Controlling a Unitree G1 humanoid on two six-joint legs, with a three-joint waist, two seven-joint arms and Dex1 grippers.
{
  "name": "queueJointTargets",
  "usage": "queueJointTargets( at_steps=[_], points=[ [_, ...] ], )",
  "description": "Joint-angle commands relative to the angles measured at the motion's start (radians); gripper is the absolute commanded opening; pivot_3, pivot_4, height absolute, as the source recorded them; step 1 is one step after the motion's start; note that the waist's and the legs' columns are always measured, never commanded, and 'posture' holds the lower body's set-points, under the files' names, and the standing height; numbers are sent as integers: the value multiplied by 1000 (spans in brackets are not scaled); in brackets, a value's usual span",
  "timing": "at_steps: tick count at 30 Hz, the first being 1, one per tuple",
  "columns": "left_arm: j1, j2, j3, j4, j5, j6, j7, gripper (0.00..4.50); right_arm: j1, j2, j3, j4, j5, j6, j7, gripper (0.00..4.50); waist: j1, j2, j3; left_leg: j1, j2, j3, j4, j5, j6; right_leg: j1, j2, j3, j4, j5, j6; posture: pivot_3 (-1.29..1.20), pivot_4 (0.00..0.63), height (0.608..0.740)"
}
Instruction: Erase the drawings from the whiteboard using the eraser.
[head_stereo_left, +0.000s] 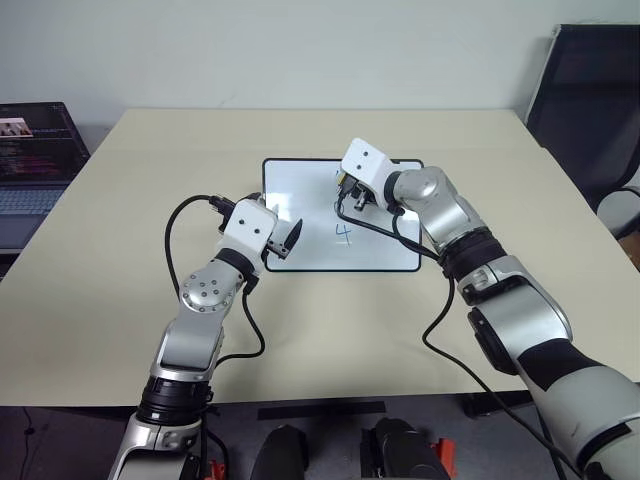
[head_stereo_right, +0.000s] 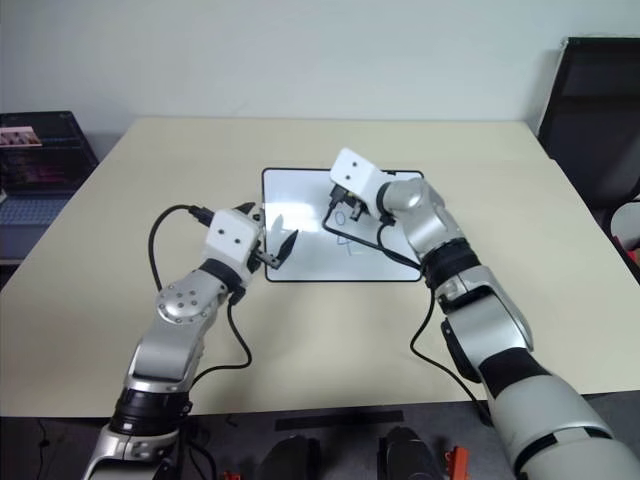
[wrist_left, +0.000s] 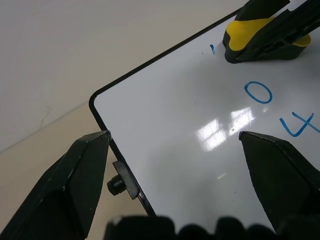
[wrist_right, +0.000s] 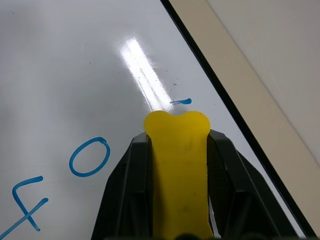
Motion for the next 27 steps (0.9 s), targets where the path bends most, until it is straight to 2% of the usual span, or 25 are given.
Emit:
queueJointTargets(
  at_steps=[1,18,27],
  points=[
    [-11,-1,1,-20,8,-25,4,4500,-17,9,9,60,-19,17,-16,1103,-5,0,0,0,0,0,0,0,0,0,0,0,0,0,0,0,150,740],
    [27,-3,6,-61,15,-11,18,4500,-121,86,-6,188,-17,-66,-41,1103,-17,0,0,2,1,2,-1,0,0,-1,1,2,0,0,0,0,150,740],
    [19,-2,0,-51,14,-16,11,4500,-87,58,-33,34,12,7,-8,1103,-14,-1,4,-1,1,2,-2,0,0,-3,1,2,-1,0,0,0,150,740]
  ],
)
